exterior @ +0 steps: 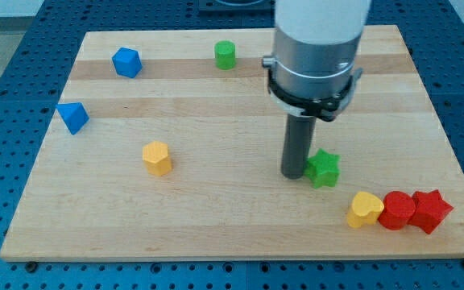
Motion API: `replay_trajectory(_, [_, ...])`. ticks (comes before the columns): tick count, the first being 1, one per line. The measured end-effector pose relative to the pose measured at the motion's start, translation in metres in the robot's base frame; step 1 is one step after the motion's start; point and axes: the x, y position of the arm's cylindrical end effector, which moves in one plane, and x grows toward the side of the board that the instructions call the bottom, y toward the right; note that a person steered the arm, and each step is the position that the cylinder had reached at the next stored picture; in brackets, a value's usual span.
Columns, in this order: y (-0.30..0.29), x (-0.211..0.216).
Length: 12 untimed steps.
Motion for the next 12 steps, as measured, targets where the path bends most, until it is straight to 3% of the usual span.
replay_trajectory(5, [0.051,0.011])
replay_trajectory(8, [0.048,-0.032])
replay_trajectory(12, [0.058,0.005])
